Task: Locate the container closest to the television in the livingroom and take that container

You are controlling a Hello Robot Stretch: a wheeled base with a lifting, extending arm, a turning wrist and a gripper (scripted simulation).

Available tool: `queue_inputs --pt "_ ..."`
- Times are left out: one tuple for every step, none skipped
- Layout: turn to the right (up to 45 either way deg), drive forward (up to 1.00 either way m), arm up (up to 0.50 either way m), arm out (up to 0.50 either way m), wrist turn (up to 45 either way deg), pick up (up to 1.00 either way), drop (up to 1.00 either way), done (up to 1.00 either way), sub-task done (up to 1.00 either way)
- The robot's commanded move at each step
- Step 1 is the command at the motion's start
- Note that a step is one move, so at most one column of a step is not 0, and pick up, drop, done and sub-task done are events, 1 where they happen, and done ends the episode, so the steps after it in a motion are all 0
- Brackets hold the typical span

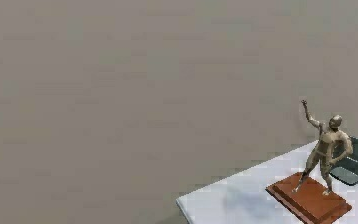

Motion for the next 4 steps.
queue_inputs --pt "6.0 0.0 0.0 0.0 0.0 0.0 0.0 0.0 0.0" --pt "0.0 0.05 0.0 0.0 0.0 0.0 0.0 0.0 0.0" --pt "-45.0 0.0 0.0 0.0 0.0 0.0 0.0 0.0 0.0" --pt "0.0 0.0 0.5 0.0 0.0 0.0 0.0 0.0 0.0"
